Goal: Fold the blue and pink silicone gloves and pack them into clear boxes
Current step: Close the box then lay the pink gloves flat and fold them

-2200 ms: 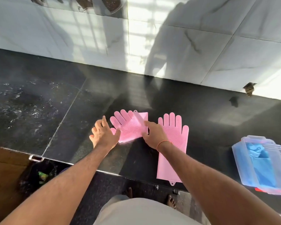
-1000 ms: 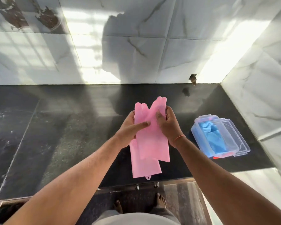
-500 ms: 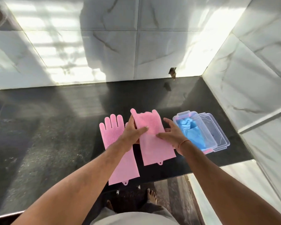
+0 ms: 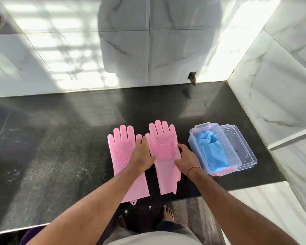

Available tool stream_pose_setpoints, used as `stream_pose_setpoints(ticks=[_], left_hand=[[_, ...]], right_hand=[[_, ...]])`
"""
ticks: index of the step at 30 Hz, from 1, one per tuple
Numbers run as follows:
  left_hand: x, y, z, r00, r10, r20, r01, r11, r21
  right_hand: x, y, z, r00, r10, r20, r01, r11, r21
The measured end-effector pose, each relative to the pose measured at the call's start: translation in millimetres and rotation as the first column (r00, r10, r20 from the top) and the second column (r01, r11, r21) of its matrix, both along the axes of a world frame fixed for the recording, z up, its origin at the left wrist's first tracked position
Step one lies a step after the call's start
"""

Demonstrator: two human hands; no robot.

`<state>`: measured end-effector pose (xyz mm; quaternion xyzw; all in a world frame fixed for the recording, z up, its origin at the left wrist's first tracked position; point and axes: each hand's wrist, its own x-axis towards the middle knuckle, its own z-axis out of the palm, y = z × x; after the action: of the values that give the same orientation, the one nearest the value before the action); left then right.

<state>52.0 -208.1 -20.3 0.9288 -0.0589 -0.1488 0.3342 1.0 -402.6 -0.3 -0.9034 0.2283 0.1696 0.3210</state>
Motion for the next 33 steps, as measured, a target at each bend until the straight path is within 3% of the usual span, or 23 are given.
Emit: stream_pose_setpoints(ticks=[8, 16, 20, 27, 33], left_hand=[[-5.8, -0.9, 1.8, 1.0, -0.026, 0.013, 0.025, 0.999, 0.037], [10.4, -24.0, 21.0, 0.982, -0.103, 0.159, 0.1, 0.995, 0.029], [20.5, -59.2, 26.6, 0.974, -0.108, 0.199, 0.101, 0.994, 0.048], [30.6, -105.8, 10.9, 0.977, -0.17, 0.128, 0.122, 0.94, 0.32], [35.1, -109.4, 12.0, 0.98, -0.177, 0.087, 0.141, 0.938, 0.317]], right_hand=[[-12.1, 4.6, -1.7, 0.998, 0.037, 0.047, -0.031, 0.993, -0.112], [-56.7, 0.3, -4.5, 0.999, 0.03, -0.045, -0.039, 0.979, -0.201], [-82.3, -7.3, -7.0, 0.998, -0.018, -0.063, 0.006, 0.983, -0.181], [-103.8, -18.0, -7.1, 0.997, -0.07, -0.028, 0.065, 0.983, -0.169], [-107.3, -11.8, -15.1, 0.996, -0.084, -0.006, 0.084, 0.996, 0.012]])
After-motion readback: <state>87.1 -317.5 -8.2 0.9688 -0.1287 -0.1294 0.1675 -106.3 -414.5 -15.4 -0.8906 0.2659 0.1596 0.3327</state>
